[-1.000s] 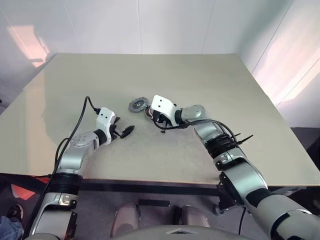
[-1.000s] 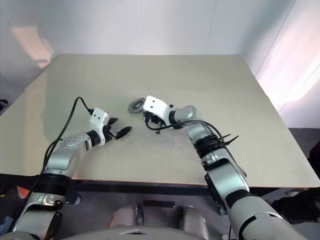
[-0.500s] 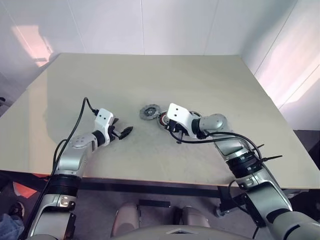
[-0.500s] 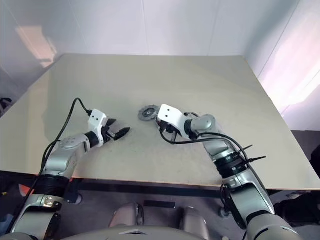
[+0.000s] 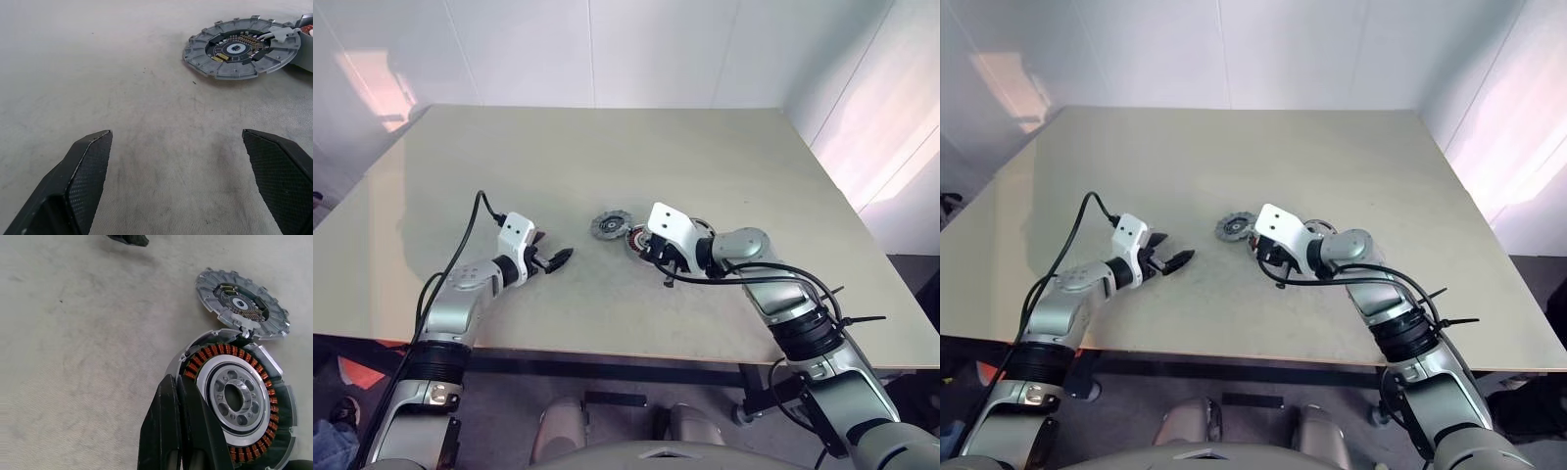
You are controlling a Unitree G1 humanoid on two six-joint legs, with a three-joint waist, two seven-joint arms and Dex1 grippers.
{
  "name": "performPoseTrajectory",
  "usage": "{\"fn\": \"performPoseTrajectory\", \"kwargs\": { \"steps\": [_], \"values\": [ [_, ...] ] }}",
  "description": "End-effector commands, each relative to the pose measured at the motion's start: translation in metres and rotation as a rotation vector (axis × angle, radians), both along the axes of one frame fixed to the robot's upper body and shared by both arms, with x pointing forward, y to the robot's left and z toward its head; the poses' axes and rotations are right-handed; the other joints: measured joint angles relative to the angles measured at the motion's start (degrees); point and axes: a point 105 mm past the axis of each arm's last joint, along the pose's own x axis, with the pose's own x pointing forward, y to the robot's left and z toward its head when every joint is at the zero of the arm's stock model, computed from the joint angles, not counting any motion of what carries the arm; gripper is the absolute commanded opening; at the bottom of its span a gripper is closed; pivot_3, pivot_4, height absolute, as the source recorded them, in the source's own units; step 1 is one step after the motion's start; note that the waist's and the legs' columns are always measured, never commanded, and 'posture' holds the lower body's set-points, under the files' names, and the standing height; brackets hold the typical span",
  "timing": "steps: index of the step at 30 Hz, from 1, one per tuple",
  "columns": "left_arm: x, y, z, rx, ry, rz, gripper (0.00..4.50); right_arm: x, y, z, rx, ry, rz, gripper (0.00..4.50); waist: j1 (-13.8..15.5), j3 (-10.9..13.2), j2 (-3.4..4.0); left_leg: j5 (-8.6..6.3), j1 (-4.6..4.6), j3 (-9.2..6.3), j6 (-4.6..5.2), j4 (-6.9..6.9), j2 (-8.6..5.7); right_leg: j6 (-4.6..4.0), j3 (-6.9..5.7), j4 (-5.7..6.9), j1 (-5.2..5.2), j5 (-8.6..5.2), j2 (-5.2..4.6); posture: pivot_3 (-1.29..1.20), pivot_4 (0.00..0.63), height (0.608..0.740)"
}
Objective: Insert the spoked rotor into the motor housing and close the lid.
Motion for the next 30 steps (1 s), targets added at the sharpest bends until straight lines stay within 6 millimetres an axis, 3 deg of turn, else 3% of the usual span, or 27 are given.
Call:
{"fn": "performPoseTrajectory", "kwargs": {
  "steps": [1, 8, 22, 30],
  "values": [
    [0.005, 0.002, 0.019, 0.005, -0.063, -0.005, 4.50, -0.002, 0.010, 0.026, 0.067, -0.058, 0.024, 0.03, 0.0, 0.0, 0.00, 0.00, 0.00, 0.00, 0.00, 0.00, 0.00, 0.00, 0.00, 0.00, 0.00, 0.00, 0.00, 0.00, 0.000, 0.740],
    [0.008, 0.004, 0.022, 0.013, -0.066, -0.006, 4.50, -0.008, 0.021, 0.039, 0.152, 0.008, 0.036, 0.03, 0.0, 0.0, 0.00, 0.00, 0.03, 0.00, 0.00, 0.00, 0.00, -0.01, 0.00, 0.00, 0.03, 0.01, 0.00, 0.00, 0.000, 0.740],
    [0.014, 0.007, 0.026, 0.023, -0.079, -0.004, 4.50, -0.015, 0.017, 0.023, 0.128, 0.097, 0.021, 0.03, 0.0, 0.0, 0.00, 0.01, 0.07, 0.00, -0.02, 0.00, -0.01, 0.05, 0.00, 0.00, 0.08, -0.03, 0.00, 0.00, 0.000, 0.740],
    [0.017, 0.011, 0.027, 0.027, -0.084, 0.003, 4.50, -0.025, 0.027, 0.045, 0.237, 0.154, 0.059, 0.03, 0.1, 0.0, -0.01, 0.01, 0.09, -0.01, -0.02, 0.00, -0.01, 0.05, 0.01, 0.00, 0.09, -0.02, 0.00, 0.00, 0.000, 0.740]
  ]
}}
